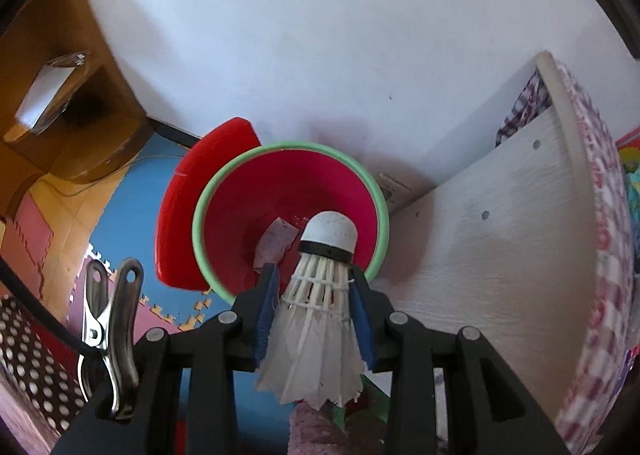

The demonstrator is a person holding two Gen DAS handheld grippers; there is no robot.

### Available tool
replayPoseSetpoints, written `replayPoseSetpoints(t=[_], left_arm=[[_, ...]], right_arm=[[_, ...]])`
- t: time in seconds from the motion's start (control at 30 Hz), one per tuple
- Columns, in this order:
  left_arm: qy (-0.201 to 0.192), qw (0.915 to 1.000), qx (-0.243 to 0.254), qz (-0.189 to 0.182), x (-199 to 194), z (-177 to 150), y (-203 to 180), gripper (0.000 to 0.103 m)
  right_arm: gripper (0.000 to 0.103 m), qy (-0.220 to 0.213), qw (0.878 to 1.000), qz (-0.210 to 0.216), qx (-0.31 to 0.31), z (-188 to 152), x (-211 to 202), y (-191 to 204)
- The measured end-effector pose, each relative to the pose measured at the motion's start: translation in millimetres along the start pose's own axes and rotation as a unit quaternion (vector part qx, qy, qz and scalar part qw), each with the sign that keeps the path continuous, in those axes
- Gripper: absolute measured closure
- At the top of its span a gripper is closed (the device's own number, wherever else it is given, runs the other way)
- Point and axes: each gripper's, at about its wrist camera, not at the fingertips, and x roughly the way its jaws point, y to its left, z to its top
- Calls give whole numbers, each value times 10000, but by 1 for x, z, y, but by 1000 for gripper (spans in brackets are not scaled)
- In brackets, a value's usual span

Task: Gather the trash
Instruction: 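Lift the shuttlecock with the left gripper and carry it over the red bucket, then open the left gripper to drop the shuttlecock into the bucket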

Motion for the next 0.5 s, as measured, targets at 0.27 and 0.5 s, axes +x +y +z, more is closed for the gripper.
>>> replayPoseSetpoints(t=[0.27, 0.5], left_arm=[[248, 9992, 234, 219, 26, 13, -5, 61], [275, 9991, 235, 222, 25, 11, -2, 60]], right_arm=[[38, 21, 9990, -347, 264, -1, 1, -6], [38, 29, 9982, -427, 429, -3, 0, -9]])
